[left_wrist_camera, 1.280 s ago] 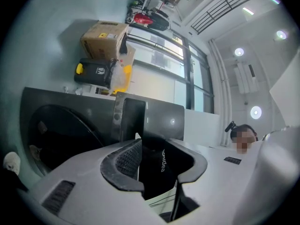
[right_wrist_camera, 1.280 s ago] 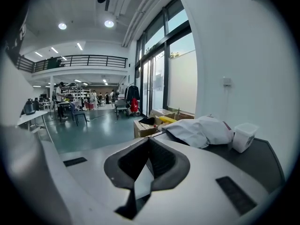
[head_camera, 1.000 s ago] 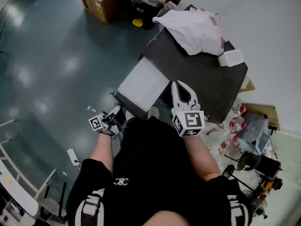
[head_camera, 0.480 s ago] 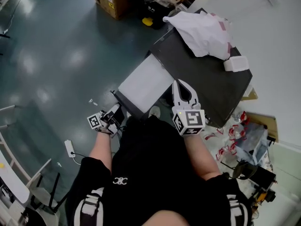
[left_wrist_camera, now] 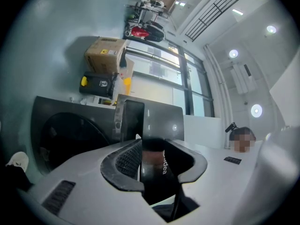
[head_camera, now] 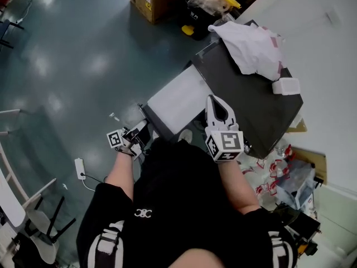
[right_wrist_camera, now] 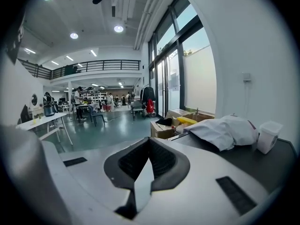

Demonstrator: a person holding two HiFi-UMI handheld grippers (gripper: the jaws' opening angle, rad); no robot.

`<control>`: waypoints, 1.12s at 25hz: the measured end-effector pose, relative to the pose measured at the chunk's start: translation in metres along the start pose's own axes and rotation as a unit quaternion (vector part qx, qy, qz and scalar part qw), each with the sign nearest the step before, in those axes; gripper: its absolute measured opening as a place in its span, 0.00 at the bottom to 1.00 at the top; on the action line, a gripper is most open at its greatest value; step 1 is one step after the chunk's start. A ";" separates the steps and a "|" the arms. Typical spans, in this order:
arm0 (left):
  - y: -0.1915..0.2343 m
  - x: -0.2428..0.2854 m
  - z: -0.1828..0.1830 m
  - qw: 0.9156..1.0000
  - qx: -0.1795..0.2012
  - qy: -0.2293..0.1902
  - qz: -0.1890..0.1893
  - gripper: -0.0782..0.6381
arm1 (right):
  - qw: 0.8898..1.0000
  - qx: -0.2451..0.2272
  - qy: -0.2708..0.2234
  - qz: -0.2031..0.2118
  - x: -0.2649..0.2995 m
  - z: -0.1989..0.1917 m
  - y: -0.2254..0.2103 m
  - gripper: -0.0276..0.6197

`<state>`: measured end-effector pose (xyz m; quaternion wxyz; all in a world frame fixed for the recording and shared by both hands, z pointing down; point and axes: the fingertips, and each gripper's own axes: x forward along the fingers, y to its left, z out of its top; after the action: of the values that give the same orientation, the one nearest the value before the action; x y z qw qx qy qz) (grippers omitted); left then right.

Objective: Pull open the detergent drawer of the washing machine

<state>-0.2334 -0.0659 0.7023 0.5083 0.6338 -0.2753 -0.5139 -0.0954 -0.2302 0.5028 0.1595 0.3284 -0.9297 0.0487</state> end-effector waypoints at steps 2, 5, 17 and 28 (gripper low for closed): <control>-0.001 -0.003 0.000 1.000 0.000 0.002 0.001 0.31 | 1.000 -0.002 -0.002 0.003 0.001 0.002 0.003 0.05; 0.002 -0.004 0.004 1.000 0.002 0.001 0.007 0.32 | 1.000 -0.002 -0.005 0.003 0.003 0.004 0.005 0.05; 0.020 -0.016 0.013 0.998 0.011 -0.040 0.041 0.33 | 1.000 -0.003 -0.005 -0.002 -0.002 -0.002 0.015 0.05; 0.009 -0.045 0.034 0.969 0.132 -0.073 0.193 0.31 | 0.999 0.012 -0.035 0.025 -0.023 0.001 0.019 0.05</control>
<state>-0.2782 -0.0418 0.7288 0.4882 0.5911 -0.4946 -0.4095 -0.0900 -0.2018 0.4947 0.1218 0.3087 -0.9418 0.0528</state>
